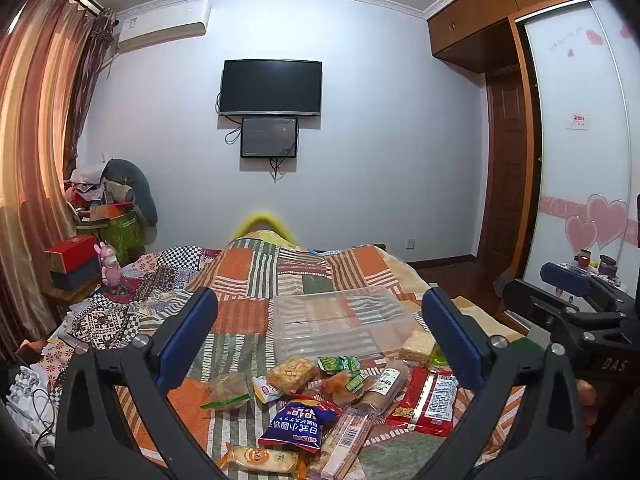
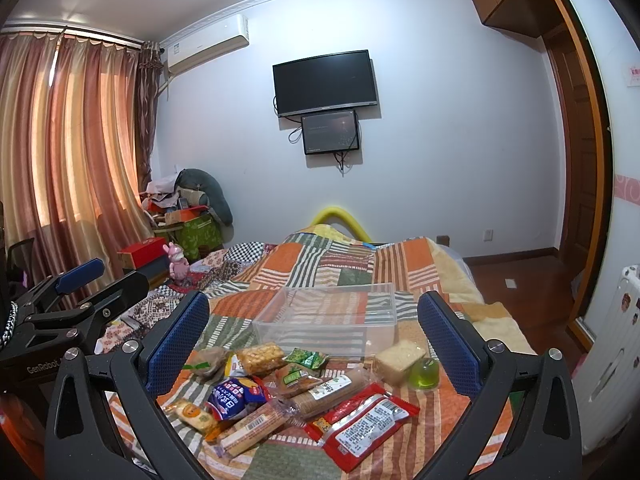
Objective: Organize snacks
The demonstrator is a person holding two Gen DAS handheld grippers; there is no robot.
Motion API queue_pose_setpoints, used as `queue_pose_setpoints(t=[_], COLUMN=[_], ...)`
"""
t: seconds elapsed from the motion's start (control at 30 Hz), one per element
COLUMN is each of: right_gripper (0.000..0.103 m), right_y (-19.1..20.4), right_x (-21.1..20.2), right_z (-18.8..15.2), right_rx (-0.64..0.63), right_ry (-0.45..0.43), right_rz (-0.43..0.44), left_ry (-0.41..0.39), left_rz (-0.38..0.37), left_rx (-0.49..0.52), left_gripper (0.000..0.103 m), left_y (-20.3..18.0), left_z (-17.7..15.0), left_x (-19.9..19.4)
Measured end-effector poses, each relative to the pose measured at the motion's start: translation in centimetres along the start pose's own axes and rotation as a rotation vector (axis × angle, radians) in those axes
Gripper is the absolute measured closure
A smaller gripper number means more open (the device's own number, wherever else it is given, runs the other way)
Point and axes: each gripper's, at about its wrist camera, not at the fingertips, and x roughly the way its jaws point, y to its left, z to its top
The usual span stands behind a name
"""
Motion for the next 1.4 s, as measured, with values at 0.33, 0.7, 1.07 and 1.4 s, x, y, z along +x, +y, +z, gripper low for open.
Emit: queue_pose_setpoints(t=[0.33, 0.7, 1.07, 1.4], right_gripper=[0.0, 0.0, 0.02, 0.031], right_y=[0.0, -0.5, -1.6, -3.4], right_x=[0.0, 0.7, 2.0, 4.6], right_z=[0.0, -0.1, -0.9, -3.4], right_rx=[0.004, 0.031, 0.047, 0.053], right_ry=[0.006, 0.043, 0.128, 0.302], right_rz=[0.005, 0.015, 0.039, 0.03], left_ry=[-0.001, -0.003, 0.056, 0.27], left_rz=[0.001, 0.005, 0.003, 0.018], left_rx=[0.0, -0.009, 0.019, 0.072], left_gripper=[0.0, 0.002, 0.026, 0.028], left_y=[-0.1, 0.3, 1.4, 6.1], left_z=[0.0, -0.1, -0.7, -4.3], left_x=[0.0, 0.1, 1.5, 5.5])
